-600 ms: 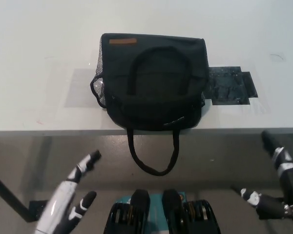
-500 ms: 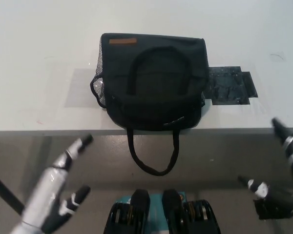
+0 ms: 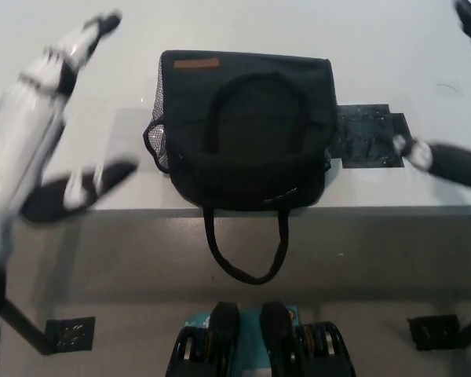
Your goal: A soft travel bag is kept infront of the robot in the middle of the desk and the robot uses both its hands to press it to reduce its size
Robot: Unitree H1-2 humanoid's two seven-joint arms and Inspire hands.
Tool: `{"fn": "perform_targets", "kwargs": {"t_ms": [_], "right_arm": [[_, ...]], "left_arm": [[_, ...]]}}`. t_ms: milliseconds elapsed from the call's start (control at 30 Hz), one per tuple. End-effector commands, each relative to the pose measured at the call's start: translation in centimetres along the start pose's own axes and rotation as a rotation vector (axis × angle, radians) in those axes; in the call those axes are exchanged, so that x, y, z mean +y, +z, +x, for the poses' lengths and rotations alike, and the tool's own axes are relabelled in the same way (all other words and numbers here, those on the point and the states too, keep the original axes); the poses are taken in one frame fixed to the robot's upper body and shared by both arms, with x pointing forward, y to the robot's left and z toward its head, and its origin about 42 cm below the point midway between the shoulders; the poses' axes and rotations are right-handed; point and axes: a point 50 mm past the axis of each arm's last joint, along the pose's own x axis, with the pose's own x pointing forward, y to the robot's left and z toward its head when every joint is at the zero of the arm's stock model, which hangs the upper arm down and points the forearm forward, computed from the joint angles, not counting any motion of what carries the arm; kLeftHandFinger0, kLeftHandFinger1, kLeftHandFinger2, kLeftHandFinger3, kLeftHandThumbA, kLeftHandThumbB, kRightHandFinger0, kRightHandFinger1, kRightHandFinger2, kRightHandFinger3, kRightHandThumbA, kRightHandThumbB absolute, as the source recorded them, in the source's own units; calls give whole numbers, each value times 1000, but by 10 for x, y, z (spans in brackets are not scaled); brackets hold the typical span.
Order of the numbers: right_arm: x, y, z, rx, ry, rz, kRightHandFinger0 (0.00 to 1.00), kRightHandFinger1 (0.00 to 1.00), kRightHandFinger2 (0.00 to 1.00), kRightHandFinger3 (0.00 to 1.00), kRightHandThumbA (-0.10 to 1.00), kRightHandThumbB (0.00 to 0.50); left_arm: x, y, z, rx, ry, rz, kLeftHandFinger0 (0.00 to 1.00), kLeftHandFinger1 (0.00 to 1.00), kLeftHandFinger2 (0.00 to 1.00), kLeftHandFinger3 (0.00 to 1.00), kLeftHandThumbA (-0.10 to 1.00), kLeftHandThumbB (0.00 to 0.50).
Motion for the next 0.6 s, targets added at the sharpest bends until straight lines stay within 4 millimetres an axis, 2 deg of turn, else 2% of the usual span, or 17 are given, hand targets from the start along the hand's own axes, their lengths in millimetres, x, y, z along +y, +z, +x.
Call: {"fn": "perform_targets", "kwargs": {"t_ms": [0, 100, 167, 200, 233, 300, 433, 567], "right_arm": [[10, 4, 64, 56, 80, -66, 1000, 1000, 1000, 1000, 1000, 245], [24, -8, 101, 90, 129, -69, 1000, 1000, 1000, 1000, 1000, 242], [32, -15, 120, 109, 154, -66, 1000, 1000, 1000, 1000, 1000, 247], [33, -17, 122, 111, 157, -67, 1000, 1000, 1000, 1000, 1000, 247], [38, -22, 133, 129, 172, -76, 1000, 1000, 1000, 1000, 1000, 248], [45, -30, 149, 156, 186, -119, 1000, 1000, 1000, 1000, 1000, 256], [58, -43, 169, 193, 206, -131, 1000, 1000, 1000, 1000, 1000, 229], [65, -54, 181, 233, 235, -133, 1000, 1000, 1000, 1000, 1000, 227]], "left_arm": [[3, -25, 53, 83, -66, 139, 1000, 1000, 1000, 1000, 1000, 233], [-7, -41, 91, 118, -131, 220, 1000, 1000, 1000, 1000, 1000, 241], [-14, -53, 110, 134, -168, 270, 1000, 1000, 1000, 1000, 1000, 216], [-15, -54, 113, 136, -172, 277, 1000, 1000, 1000, 1000, 1000, 211], [-19, -64, 122, 139, -188, 314, 1000, 1000, 1000, 1000, 1000, 186], [-26, -76, 138, 172, -226, 384, 1000, 1000, 1000, 1000, 1000, 193], [-39, -95, 161, 210, -289, 452, 1000, 1000, 1000, 1000, 1000, 159], [-54, -104, 179, 216, -357, 520, 1000, 1000, 1000, 1000, 1000, 159]]}}
